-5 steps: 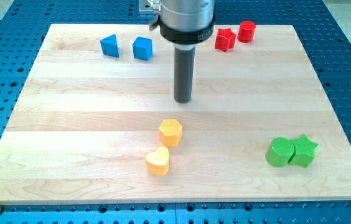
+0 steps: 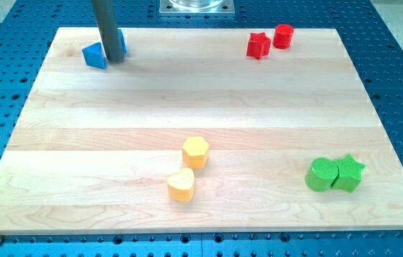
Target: Place the cube above the triangle
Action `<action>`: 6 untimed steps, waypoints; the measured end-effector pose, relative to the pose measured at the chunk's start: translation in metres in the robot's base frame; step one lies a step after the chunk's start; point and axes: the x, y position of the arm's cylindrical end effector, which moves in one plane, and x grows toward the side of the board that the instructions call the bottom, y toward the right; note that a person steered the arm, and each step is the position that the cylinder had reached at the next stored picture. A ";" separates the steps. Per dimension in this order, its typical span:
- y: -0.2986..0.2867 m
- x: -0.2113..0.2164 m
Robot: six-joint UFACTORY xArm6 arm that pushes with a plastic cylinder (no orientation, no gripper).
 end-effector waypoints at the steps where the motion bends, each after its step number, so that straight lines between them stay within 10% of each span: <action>1: 0.036 -0.001; 3: -0.037 -0.026; 4: 0.019 0.002; 6: -0.057 0.047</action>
